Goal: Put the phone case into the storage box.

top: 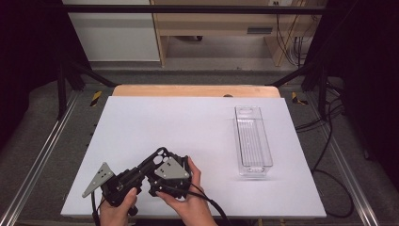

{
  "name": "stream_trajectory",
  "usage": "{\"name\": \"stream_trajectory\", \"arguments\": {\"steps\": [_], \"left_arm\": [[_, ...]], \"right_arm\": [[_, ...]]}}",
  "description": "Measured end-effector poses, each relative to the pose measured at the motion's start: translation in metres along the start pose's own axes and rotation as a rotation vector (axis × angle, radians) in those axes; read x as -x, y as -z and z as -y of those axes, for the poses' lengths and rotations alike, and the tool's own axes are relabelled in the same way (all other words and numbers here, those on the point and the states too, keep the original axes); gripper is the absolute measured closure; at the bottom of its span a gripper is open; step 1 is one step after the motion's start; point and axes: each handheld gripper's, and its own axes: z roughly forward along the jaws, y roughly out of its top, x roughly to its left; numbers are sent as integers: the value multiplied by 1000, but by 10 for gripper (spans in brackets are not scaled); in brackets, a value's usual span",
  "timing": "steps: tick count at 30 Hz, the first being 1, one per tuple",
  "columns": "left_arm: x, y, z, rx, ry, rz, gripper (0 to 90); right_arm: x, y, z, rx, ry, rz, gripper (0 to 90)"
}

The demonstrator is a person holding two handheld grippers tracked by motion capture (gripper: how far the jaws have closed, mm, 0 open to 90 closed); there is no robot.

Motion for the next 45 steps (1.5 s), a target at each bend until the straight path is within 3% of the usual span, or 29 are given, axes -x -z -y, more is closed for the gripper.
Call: {"name": "stream_trajectory", "arguments": {"steps": [3,10,13,16,20,22,31,36,41,45], "left_arm": [[1,0,-2,12,-6,-1,753],[-1,5,-9,62,-25,-20,635],[2,9,-12,91,-29,-68,590],[5,10,-14,92,-76,-113,537],[-2,11,-15,86,-113,-162,479],[-9,14,-16,86,-107,-185,437],[-36,20,-14,9,-228,-333,251],[-46,20,-15,-32,-310,-375,186],[-53,24,-11,-66,-328,-377,118],[-58,30,-8,-75,-312,-360,63]], "right_arm": [[4,-1,1,-21,-41,-19,140],[22,-1,5,-37,-110,4,141],[32,1,5,-33,-163,8,141],[41,3,7,-33,-186,20,141],[50,4,9,-31,-206,40,141],[54,6,9,-29,-208,49,141],[69,13,11,-19,-234,98,141],[76,15,14,-28,-229,107,141],[83,19,14,1,-232,98,142],[96,18,12,25,-259,97,143]]}}
